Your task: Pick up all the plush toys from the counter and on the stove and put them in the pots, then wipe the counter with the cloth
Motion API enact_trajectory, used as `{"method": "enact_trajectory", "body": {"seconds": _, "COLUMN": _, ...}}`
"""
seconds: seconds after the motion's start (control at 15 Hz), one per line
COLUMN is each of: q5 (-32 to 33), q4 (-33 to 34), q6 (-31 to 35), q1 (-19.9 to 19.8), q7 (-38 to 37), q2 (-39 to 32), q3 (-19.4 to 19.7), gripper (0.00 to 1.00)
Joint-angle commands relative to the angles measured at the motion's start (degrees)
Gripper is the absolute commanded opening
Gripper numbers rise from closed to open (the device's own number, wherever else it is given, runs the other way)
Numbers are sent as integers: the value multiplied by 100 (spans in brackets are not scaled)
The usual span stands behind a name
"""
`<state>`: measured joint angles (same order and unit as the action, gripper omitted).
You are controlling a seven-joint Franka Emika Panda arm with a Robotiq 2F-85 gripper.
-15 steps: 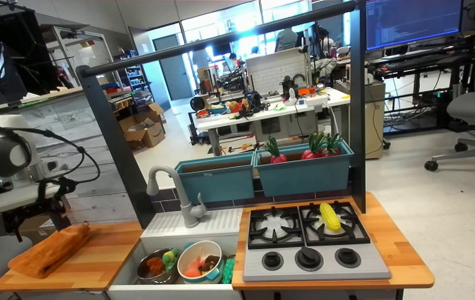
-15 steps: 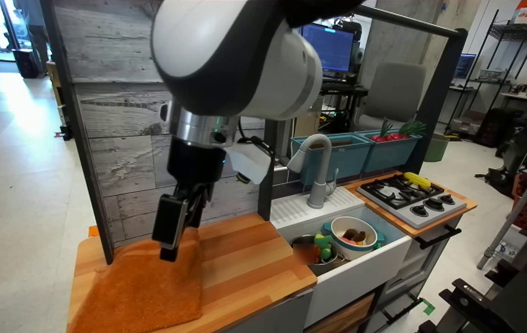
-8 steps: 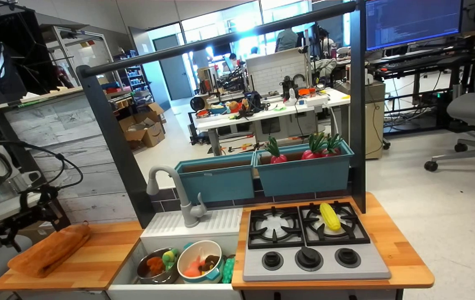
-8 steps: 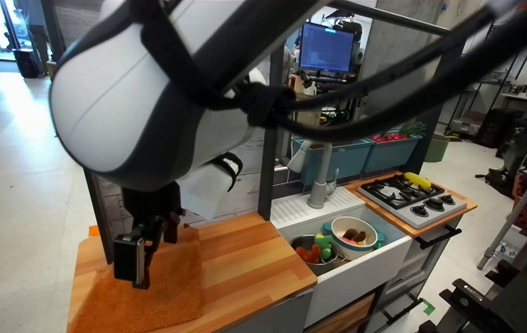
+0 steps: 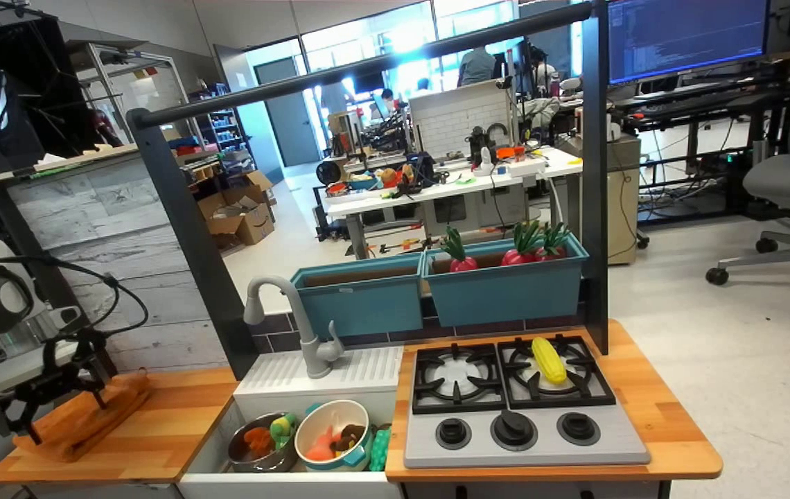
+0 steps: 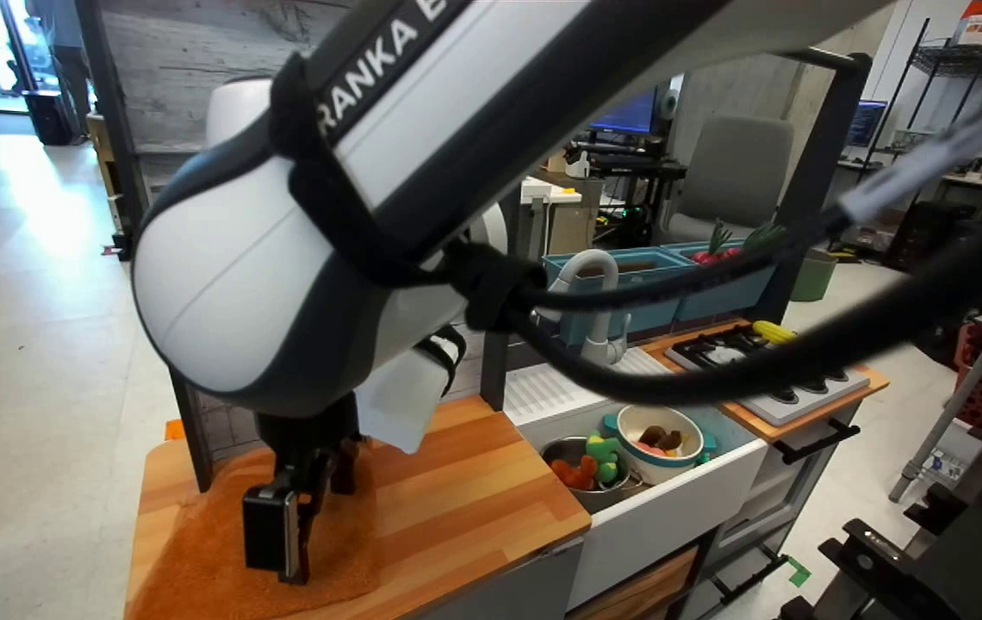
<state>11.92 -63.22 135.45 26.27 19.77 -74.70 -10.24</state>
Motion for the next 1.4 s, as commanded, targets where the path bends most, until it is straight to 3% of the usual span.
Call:
{"method": "enact_trajectory", "body": {"seconds": 0.0, "q5": -133, "q4": 591, "q6": -492, "q1": -101, "q7": 175, "q2": -524, "q3": -239, "gripper": 100}}
{"method": "enact_trajectory", "body": {"seconds": 0.27, "q5": -152, "q4": 581, "q6": -737, "q1": -148, "q7": -21, "q2": -674, "q3": -138, "gripper": 100}}
{"method": "enact_trajectory", "body": {"seconds": 0.8, "q5": -296, "q4": -1544, "q6": -237, "q1": -612, "q7": -1506, "q2": 658, "q3": 390, "gripper": 100}}
{"method": "enact_trajectory", "body": {"seconds": 1.13, "q5": 98, "q4": -2519, "q6": 1035, "q1": -379, "q7": -1702, "q2": 1568, "q3": 645, "gripper": 100}}
{"method": "enact_trajectory", "body": {"seconds": 1.33, "q5": 390, "q4": -2625, "q6": 1404, "q1": -227, "q7": -2003, "q2": 1766, "q3": 844, "gripper": 100}}
